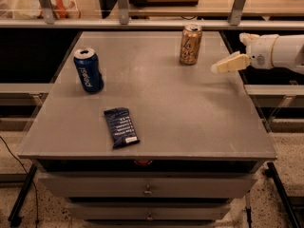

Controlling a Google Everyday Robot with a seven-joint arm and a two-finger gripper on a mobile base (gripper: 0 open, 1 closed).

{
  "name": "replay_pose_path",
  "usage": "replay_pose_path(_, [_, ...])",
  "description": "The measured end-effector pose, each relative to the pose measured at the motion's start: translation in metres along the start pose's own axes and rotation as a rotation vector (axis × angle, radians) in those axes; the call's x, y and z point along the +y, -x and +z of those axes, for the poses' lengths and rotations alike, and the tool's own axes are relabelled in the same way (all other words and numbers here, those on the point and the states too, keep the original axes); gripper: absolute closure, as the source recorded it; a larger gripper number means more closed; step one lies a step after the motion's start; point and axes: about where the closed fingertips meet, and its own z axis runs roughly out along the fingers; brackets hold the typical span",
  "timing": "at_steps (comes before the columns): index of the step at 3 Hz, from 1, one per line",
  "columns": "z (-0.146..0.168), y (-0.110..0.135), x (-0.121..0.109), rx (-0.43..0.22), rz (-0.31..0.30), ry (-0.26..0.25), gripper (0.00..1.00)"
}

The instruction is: Knock orange can over

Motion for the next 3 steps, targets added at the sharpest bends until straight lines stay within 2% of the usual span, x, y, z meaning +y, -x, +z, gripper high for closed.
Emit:
replay_pose_path(1, [0.02, 0.004, -0.007, -0.026, 0.02, 0.001, 0.0])
replay_pose_path(3, [0.054, 0.016, -0.009, -0.055, 0.026, 0.044, 0.0])
